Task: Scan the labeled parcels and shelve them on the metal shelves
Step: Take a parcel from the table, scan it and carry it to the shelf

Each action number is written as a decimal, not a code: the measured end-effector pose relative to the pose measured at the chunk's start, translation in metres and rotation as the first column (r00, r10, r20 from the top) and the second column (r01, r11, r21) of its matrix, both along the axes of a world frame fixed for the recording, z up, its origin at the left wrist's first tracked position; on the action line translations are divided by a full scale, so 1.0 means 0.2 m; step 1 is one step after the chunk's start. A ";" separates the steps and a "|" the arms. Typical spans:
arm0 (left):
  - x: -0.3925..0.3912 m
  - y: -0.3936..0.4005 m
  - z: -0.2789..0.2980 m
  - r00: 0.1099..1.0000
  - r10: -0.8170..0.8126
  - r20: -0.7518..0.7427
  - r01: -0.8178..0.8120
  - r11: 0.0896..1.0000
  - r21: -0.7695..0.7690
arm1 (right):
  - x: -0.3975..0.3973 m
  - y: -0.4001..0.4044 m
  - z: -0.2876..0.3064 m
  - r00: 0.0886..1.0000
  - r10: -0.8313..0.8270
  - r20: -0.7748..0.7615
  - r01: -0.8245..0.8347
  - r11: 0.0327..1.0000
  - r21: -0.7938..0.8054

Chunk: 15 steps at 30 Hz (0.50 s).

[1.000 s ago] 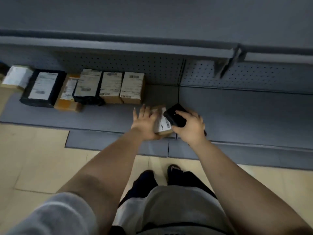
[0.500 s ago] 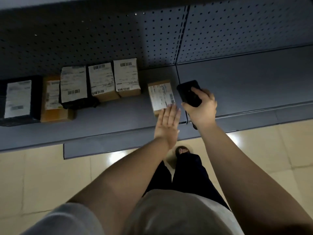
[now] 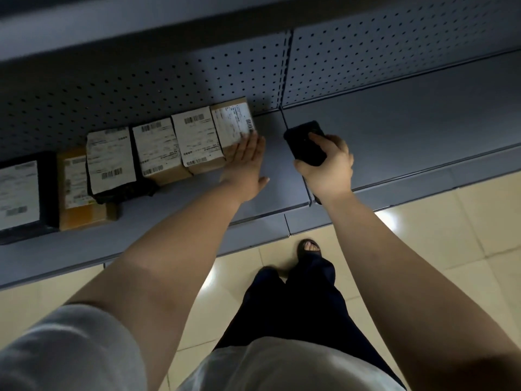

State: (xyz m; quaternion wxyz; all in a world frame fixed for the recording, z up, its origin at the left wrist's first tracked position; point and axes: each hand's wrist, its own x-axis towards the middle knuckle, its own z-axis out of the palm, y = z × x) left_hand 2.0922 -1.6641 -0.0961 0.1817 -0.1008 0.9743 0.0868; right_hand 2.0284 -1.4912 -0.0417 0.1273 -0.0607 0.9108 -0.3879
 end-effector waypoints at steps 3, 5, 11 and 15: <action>-0.03 0.14 0.09 0.994 -0.090 -0.069 0.088 0.996 -0.030 | -0.01 0.14 0.03 0.999 -0.041 -0.025 0.042 0.998 0.042; -0.07 0.29 0.15 0.977 -0.186 -0.101 0.181 0.982 -0.058 | -0.01 0.27 0.07 0.996 -0.084 -0.039 0.087 0.994 0.067; -0.31 0.84 0.34 0.906 -0.381 -0.187 0.357 0.922 -0.149 | -0.10 0.81 0.19 0.944 -0.311 -0.106 0.318 0.946 0.055; -0.53 1.33 0.46 0.874 -0.423 -0.239 0.401 0.906 -0.137 | -0.19 1.30 0.29 0.884 -0.451 -0.123 0.458 0.888 0.032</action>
